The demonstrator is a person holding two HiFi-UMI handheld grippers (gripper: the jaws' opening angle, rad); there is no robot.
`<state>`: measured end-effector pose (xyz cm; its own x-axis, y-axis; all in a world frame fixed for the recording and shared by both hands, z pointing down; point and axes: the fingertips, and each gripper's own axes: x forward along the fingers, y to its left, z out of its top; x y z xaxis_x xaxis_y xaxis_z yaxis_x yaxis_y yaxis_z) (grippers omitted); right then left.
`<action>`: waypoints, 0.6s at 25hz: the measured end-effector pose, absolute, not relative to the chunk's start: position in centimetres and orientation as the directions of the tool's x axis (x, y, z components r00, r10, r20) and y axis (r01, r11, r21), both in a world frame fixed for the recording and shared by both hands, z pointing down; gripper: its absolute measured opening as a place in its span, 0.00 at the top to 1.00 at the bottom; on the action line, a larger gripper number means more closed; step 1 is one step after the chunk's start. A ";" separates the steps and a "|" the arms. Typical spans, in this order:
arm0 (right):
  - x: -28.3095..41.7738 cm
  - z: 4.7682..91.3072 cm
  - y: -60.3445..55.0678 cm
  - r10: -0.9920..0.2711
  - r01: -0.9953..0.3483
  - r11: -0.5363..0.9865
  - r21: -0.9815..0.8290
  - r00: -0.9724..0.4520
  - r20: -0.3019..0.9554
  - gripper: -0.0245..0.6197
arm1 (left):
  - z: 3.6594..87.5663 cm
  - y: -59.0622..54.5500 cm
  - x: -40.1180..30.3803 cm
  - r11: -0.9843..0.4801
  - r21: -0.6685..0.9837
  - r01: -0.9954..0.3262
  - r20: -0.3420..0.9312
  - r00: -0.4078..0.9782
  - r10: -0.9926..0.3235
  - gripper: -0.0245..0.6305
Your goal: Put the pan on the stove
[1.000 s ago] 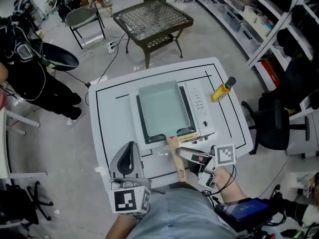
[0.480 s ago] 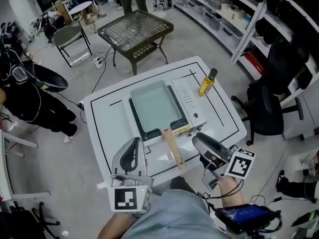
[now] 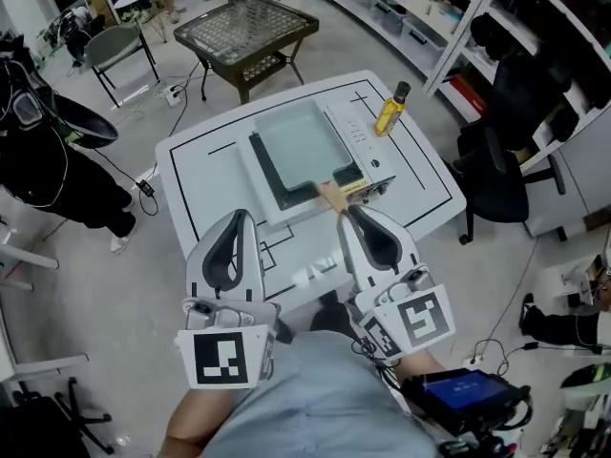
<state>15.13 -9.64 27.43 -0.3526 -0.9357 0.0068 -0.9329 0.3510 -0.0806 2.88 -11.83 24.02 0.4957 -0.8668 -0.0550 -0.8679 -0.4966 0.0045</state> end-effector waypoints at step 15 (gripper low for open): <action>7.8 25.8 -7.8 -0.934 -0.934 0.352 0.063 -0.354 -0.037 0.89 | 24.0 -10.0 -4.3 -0.418 0.001 -0.908 -0.067 0.417 -0.906 0.93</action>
<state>7.81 -7.75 25.80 -0.3543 -0.9344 -0.0369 -0.9340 0.3517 0.0626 -4.34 -10.03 24.04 0.4170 -0.9065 -0.0666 -0.9085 -0.4180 0.0011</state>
